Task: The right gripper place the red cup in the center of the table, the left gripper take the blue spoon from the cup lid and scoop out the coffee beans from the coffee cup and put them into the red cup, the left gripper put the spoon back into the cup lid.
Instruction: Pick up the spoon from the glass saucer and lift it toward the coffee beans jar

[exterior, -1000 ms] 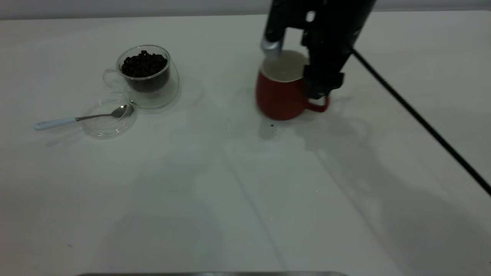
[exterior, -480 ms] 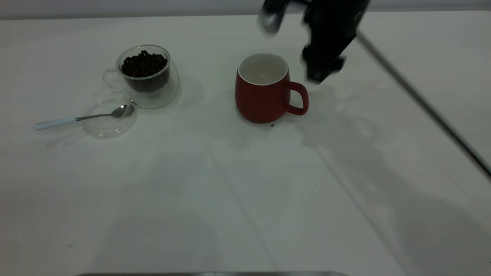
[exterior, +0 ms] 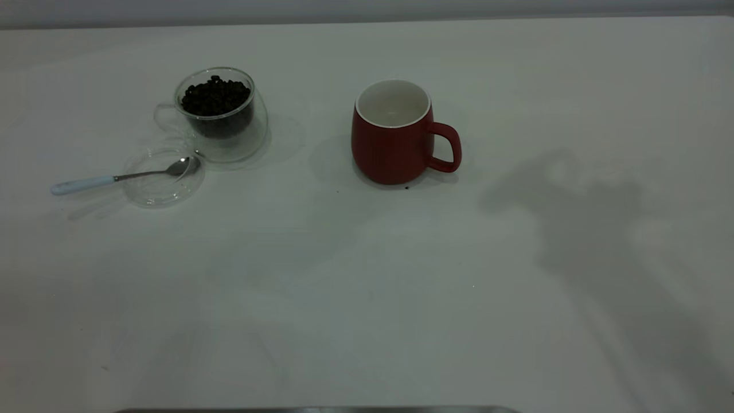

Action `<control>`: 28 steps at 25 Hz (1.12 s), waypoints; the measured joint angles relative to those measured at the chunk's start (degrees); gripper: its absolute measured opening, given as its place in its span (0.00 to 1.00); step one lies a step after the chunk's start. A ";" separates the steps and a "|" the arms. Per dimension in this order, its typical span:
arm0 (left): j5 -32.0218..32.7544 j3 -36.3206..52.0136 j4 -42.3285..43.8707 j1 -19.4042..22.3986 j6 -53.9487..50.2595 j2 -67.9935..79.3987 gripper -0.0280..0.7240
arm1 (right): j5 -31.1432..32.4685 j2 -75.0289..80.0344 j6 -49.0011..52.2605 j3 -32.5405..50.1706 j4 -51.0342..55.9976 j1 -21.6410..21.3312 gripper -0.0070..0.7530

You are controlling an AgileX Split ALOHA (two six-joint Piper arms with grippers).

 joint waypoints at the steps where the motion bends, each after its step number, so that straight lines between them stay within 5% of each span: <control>1: 0.00 0.00 0.00 0.00 0.00 0.00 0.82 | 0.43 -2.50 -0.34 0.58 0.32 0.00 0.78; 17: 0.00 0.00 0.00 0.00 0.00 0.00 0.82 | 1.33 -58.57 2.96 35.76 7.42 -0.66 0.78; 28: 0.00 0.00 0.00 0.00 0.17 0.00 0.82 | 1.33 -86.72 6.96 46.44 6.21 -16.64 0.78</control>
